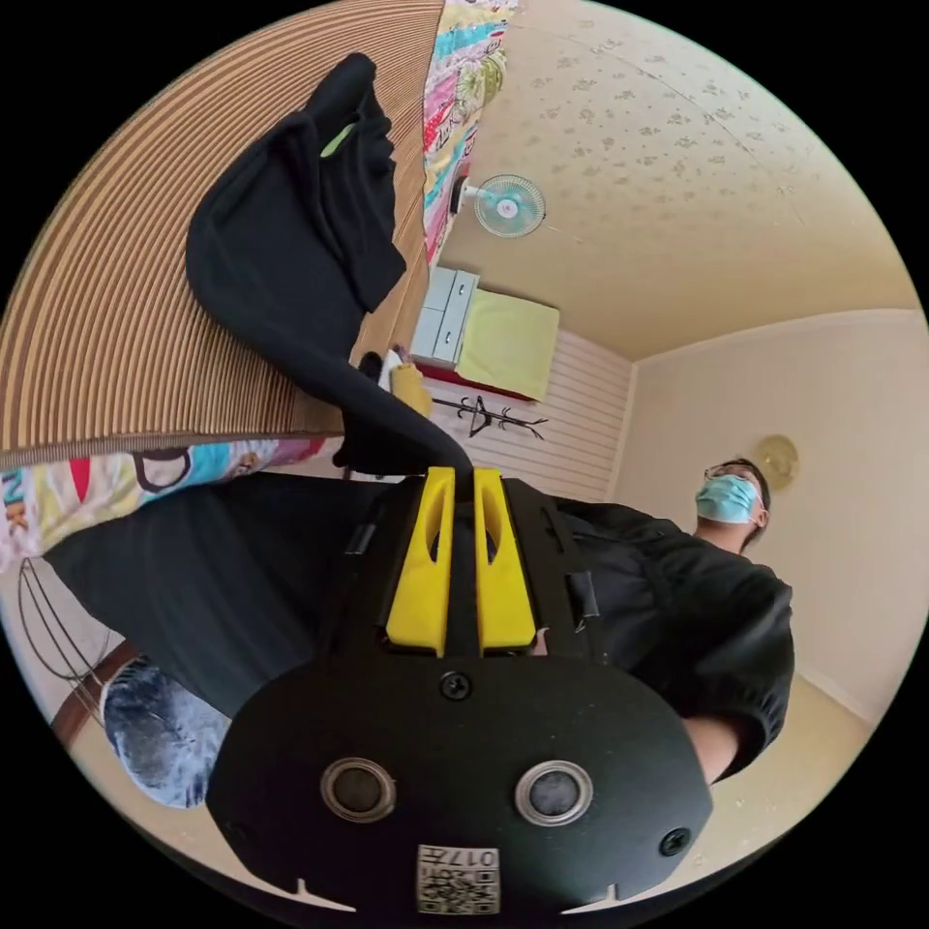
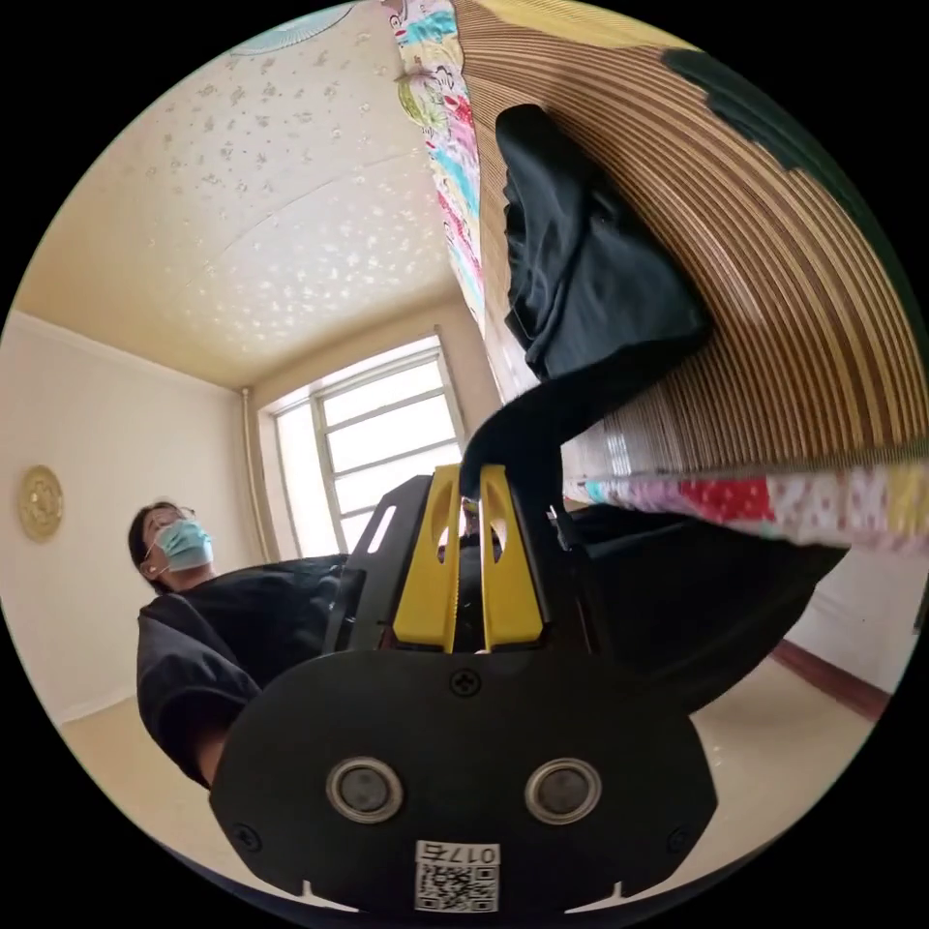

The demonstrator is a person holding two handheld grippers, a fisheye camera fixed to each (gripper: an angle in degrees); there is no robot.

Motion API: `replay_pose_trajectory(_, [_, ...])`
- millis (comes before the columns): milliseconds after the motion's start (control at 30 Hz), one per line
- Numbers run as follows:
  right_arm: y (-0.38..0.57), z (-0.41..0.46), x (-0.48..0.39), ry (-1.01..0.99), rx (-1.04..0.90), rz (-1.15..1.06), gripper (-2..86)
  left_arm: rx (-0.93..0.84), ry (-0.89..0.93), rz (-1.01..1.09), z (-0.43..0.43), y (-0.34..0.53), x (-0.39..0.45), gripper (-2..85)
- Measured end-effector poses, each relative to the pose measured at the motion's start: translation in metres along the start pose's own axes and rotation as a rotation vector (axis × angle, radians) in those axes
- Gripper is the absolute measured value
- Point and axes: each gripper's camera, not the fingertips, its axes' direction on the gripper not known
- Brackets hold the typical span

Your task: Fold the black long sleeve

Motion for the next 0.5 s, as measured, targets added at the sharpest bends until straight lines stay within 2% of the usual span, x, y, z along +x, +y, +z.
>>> replay_pose_trajectory(67, [0.036, -0.013, 0.004, 0.036, 0.022, 0.020, 3.1, 0.045, 0.087, -0.019, -0.011, 0.036, -0.012, 4.1])
replay_pose_trajectory(167, [0.079, -0.031, 0.020, -0.076, 0.140, 0.060, 2.8, 0.179, 0.193, -0.114, -0.030, 0.092, -0.043, 4.1])
replay_pose_trajectory(267, [0.074, -0.031, 0.030, -0.082, 0.216, 0.074, 2.6, 0.277, 0.170, -0.162, -0.044, 0.110, -0.053, 4.1])
replay_pose_trajectory(333, [0.040, -0.024, 0.031, -0.044, 0.284, 0.107, 2.6, 0.294, 0.131, -0.168, -0.046, 0.091, -0.051, 4.0])
replay_pose_trajectory(400, [0.003, -0.013, 0.019, 0.006, 0.349, 0.102, 2.6, 0.263, 0.098, -0.143, -0.040, 0.035, -0.041, 4.0])
replay_pose_trajectory(500, [-0.073, 0.009, -0.011, -0.024, 0.400, 0.011, 2.7, 0.292, 0.131, 0.018, -0.040, -0.065, -0.006, 4.0])
